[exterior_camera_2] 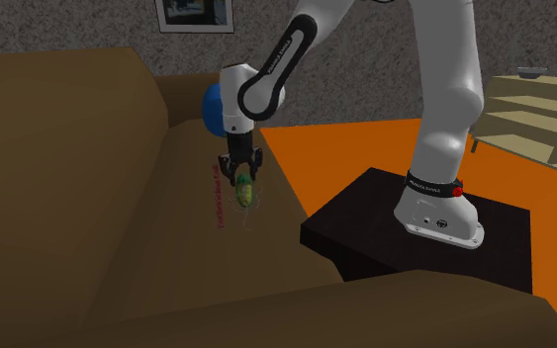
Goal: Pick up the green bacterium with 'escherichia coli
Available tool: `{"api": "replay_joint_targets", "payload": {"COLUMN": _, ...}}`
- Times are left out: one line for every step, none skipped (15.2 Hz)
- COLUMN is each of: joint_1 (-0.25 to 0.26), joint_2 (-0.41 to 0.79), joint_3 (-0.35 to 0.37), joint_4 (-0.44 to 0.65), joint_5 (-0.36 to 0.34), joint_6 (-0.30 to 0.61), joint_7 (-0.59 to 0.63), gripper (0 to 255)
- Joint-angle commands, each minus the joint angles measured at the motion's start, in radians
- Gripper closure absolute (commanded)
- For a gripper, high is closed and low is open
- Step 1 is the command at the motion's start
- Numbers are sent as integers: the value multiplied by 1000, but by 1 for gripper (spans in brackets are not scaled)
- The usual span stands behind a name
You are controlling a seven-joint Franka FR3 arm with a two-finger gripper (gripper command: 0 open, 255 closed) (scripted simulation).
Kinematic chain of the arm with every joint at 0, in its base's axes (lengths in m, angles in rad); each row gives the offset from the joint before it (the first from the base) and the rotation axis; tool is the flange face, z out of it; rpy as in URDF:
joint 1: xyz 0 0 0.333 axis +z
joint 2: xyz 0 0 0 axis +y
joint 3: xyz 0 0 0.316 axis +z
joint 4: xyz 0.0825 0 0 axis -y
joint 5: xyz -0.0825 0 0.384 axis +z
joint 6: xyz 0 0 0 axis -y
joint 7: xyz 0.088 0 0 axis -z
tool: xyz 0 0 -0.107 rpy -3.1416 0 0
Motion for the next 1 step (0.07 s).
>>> {"api": "replay_joint_targets", "payload": {"joint_1": -2, "joint_2": -7, "joint_3": 2, "joint_4": 1, "joint_5": 3, "joint_6": -8, "joint_7": -3, "gripper": 255}}
